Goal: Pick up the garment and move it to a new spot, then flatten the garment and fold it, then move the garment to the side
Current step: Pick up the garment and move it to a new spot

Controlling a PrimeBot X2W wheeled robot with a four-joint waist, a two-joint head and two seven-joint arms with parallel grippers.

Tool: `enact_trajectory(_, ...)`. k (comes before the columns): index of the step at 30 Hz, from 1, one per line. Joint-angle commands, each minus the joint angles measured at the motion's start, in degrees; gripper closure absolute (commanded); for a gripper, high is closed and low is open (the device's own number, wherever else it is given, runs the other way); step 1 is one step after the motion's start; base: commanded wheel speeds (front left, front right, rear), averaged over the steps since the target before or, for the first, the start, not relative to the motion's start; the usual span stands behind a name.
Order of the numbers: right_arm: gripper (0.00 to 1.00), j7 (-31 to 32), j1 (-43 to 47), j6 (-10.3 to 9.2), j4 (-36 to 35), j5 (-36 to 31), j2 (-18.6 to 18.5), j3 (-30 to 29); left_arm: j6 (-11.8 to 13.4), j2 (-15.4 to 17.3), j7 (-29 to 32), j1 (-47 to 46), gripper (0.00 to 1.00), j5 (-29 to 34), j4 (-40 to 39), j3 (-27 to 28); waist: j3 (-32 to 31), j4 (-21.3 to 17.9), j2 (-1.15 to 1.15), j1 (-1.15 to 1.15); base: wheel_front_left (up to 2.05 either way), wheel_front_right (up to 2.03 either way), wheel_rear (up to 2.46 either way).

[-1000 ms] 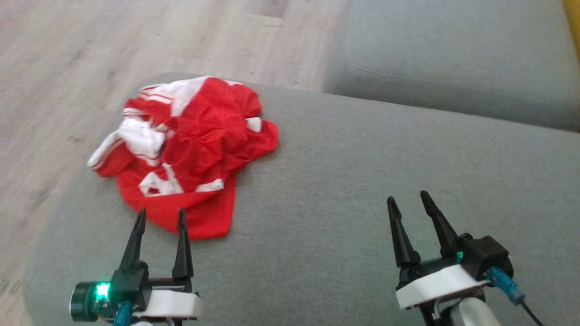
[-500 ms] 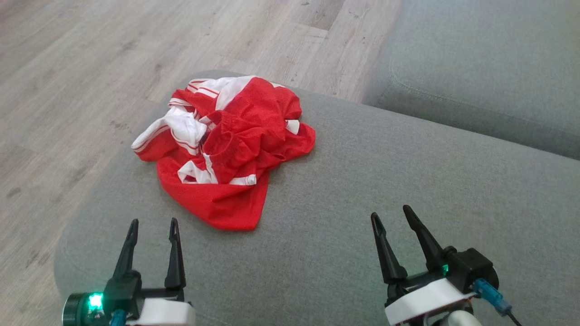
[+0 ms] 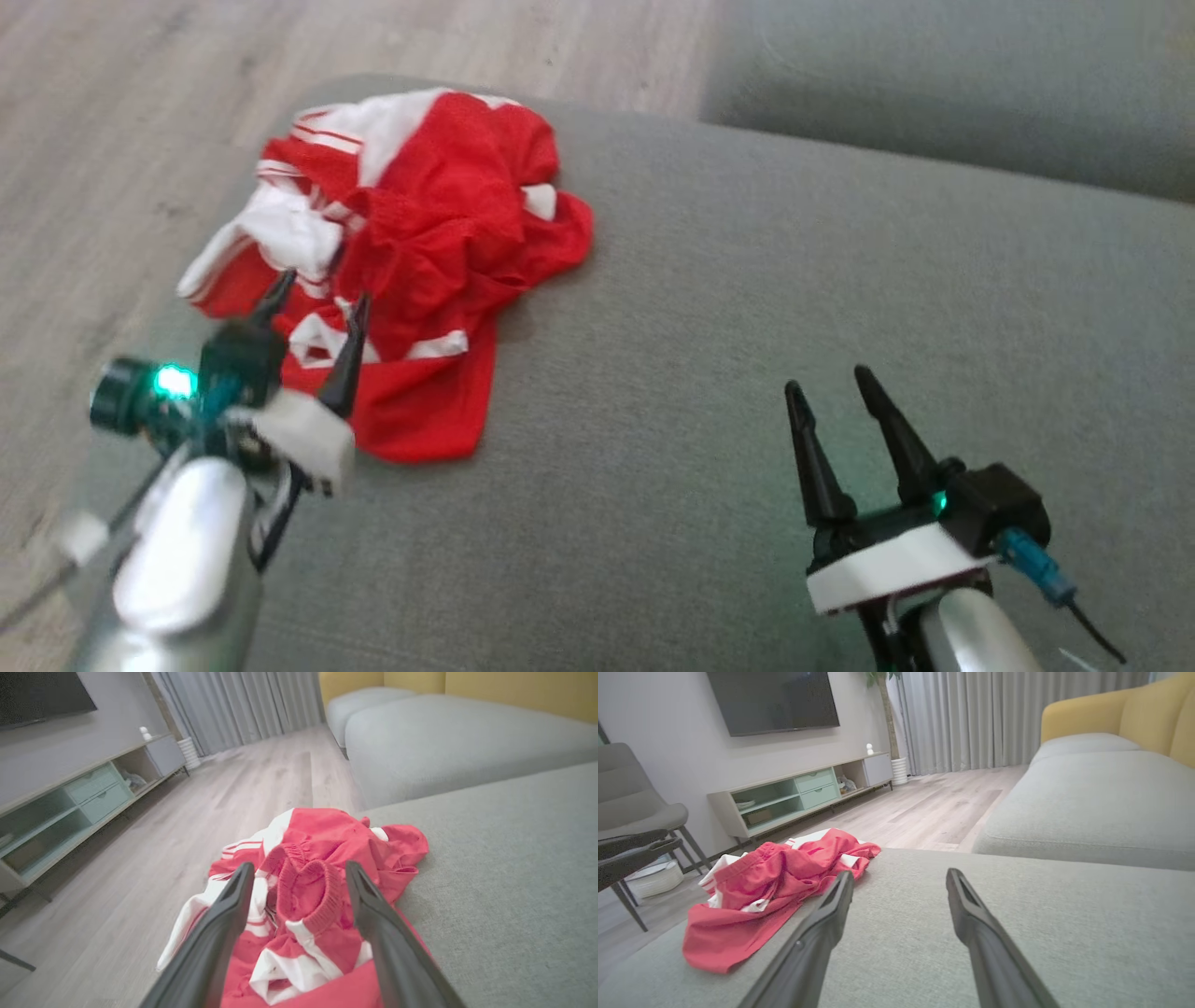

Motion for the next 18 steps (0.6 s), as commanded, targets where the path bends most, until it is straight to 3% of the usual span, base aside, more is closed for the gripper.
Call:
enact_trajectory(1, 0.00, -0.6, -3.2, 0.44, -2.2, -0.6, 0.0, 0.9, -0.5, 3.3, 3.3, -5.9, 0.00, -1.4, 1.2, -0.2, 3.3, -2.9, 0.00, -0.01, 0.00, 0.00, 0.00)
enact_trajectory(3, 0.00, -0.6, -3.7, 0.44, -2.2, -0.7, 0.0, 0.9, -0.6, 4.2, 4.8, -7.7, 0.00, -2.4, 2.6, -1.0, 4.0, -3.5, 0.00, -0.01, 0.00, 0.00, 0.00)
enact_trajectory(11, 0.00, -0.6, -6.6, 0.44, -2.9, -0.8, 0.0, 0.4, -0.7, 12.6, 11.8, -17.5, 0.00, -13.9, 9.1, -13.2, 8.2, -7.0, 0.00, -0.01, 0.00, 0.00, 0.00)
enact_trajectory(18, 0.00, -0.6, -7.8, 0.44, -2.8, 0.5, 0.0, 0.1, -0.7, 14.5, 14.2, -21.3, 0.00, -20.1, 14.6, -18.0, 10.0, -8.4, 0.00, -0.01, 0.00, 0.00, 0.00)
